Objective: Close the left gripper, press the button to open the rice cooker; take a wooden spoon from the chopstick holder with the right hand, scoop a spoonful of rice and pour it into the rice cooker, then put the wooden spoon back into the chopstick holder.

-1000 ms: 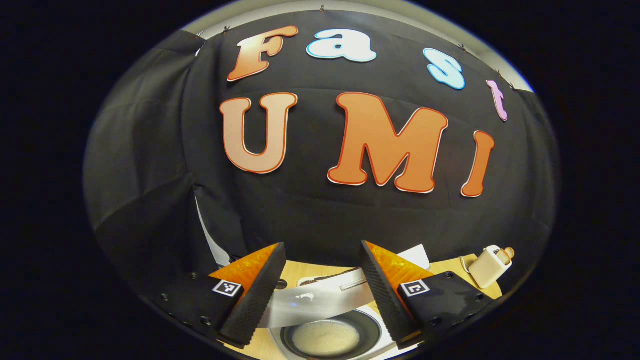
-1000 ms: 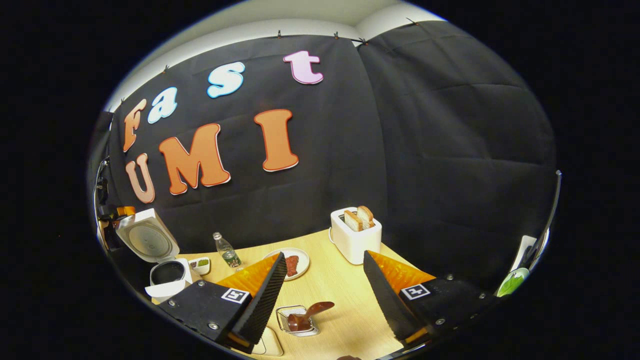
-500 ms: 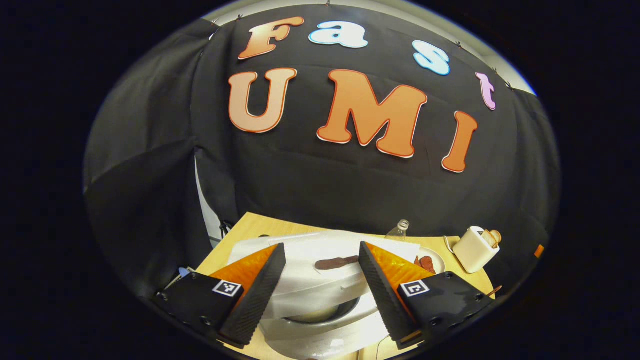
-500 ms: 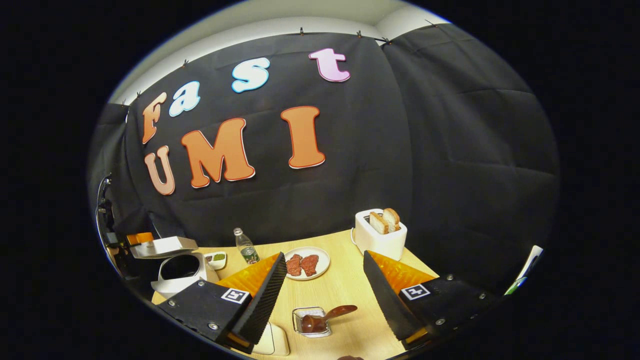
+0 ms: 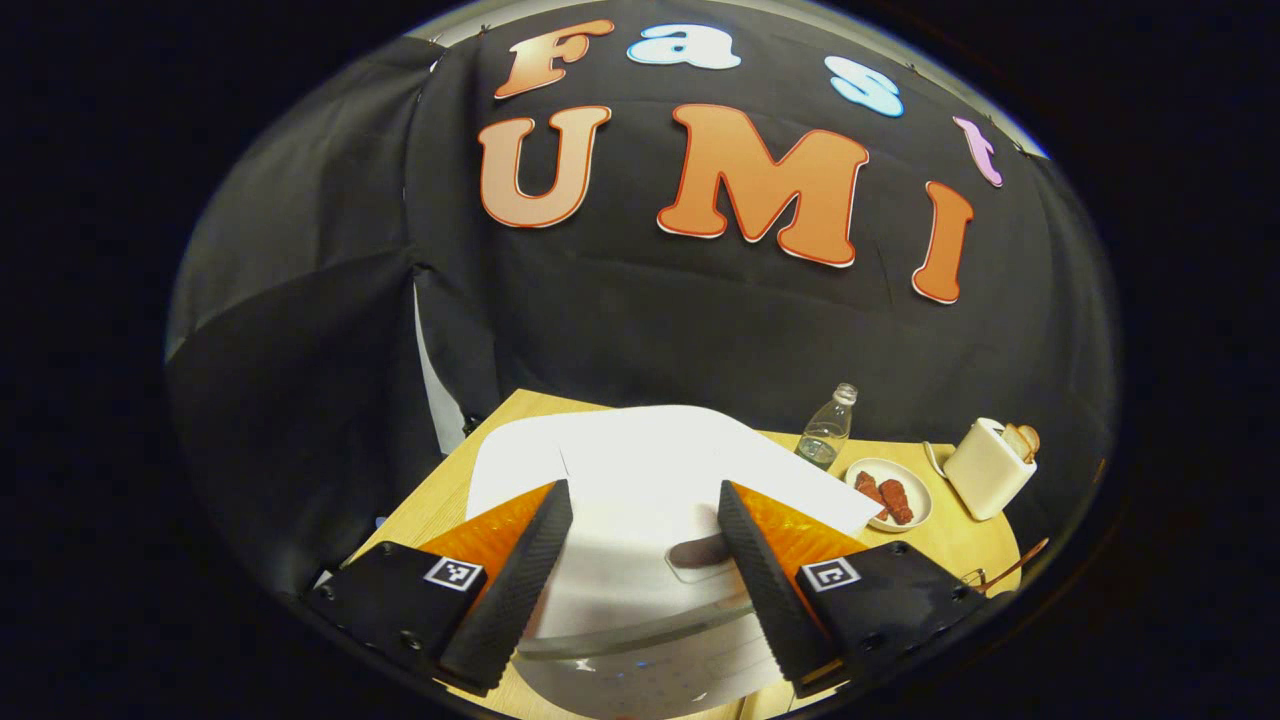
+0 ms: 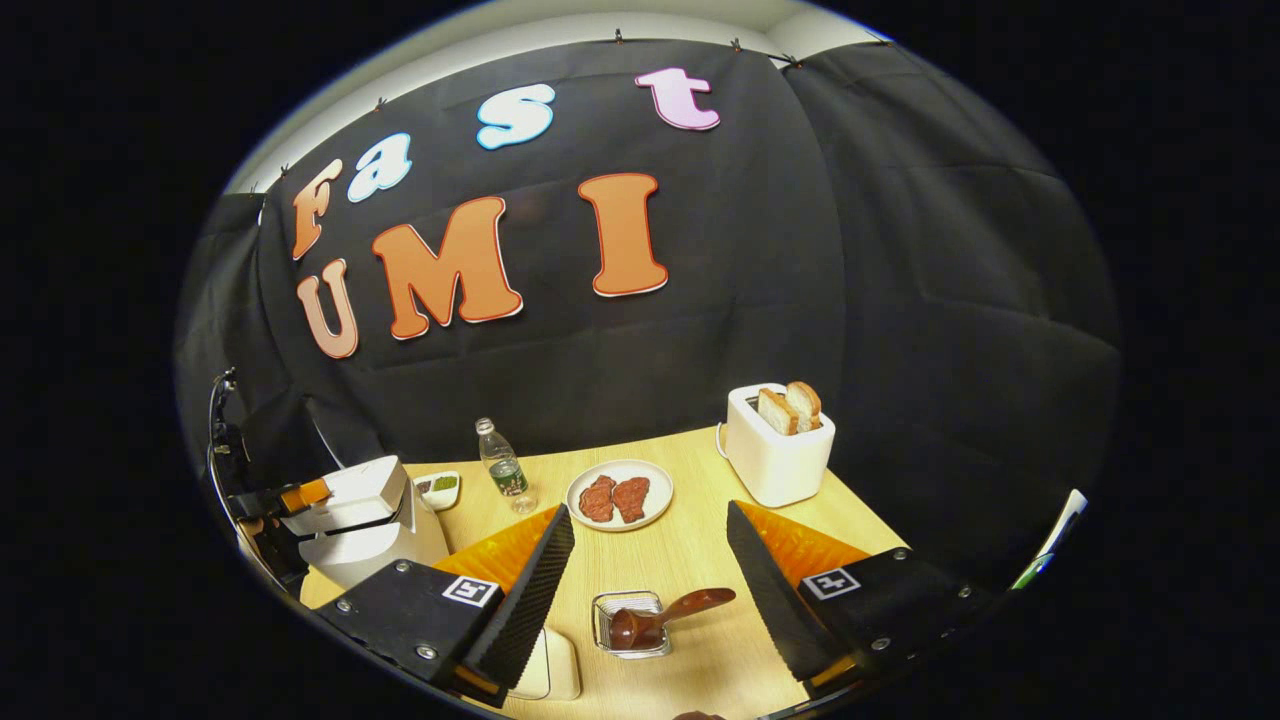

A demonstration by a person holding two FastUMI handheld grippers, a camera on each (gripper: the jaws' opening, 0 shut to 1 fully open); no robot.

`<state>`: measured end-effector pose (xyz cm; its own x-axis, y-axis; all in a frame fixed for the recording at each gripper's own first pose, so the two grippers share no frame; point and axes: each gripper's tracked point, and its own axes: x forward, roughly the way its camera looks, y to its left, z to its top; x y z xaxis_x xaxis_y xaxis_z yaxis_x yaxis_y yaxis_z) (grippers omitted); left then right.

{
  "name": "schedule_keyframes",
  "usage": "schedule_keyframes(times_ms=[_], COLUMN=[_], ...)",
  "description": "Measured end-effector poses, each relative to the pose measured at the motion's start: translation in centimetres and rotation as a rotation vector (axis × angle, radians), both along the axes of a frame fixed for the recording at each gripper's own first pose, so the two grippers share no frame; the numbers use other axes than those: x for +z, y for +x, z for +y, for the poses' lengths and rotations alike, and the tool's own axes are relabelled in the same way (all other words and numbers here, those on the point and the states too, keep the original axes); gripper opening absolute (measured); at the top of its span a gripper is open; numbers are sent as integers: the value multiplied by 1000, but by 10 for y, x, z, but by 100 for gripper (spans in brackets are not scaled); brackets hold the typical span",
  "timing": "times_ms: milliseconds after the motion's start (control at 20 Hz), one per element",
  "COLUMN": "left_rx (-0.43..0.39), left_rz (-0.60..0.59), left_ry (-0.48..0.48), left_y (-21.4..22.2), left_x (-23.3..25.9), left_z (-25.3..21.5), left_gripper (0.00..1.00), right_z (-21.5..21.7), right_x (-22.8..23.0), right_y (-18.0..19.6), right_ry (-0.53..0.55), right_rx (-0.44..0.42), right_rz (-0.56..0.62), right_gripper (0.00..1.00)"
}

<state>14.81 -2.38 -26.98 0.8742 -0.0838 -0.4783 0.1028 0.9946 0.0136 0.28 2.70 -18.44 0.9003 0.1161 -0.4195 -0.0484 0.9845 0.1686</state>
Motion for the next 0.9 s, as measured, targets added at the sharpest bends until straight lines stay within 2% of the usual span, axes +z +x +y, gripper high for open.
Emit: schedule_keyframes(times_ms=[250,500,700,900], left_rx=[8,24,3,7], left_rz=[10,-22,-9,14], left_ry=[53,3,77,90], left_y=[-3,-2,1,3], left_x=[-24,-31,-33,-30], left_z=[4,4,2,2], left_gripper=[100,100,100,100], right_z=[0,6,10,8], right_x=[-12,-21,-22,-26], right_y=[3,7,4,-4], right_ry=[-3,-3,-2,12], right_rx=[4,15,21,20], right_rz=[27,44,38,44], right_gripper=[95,95,95,95])
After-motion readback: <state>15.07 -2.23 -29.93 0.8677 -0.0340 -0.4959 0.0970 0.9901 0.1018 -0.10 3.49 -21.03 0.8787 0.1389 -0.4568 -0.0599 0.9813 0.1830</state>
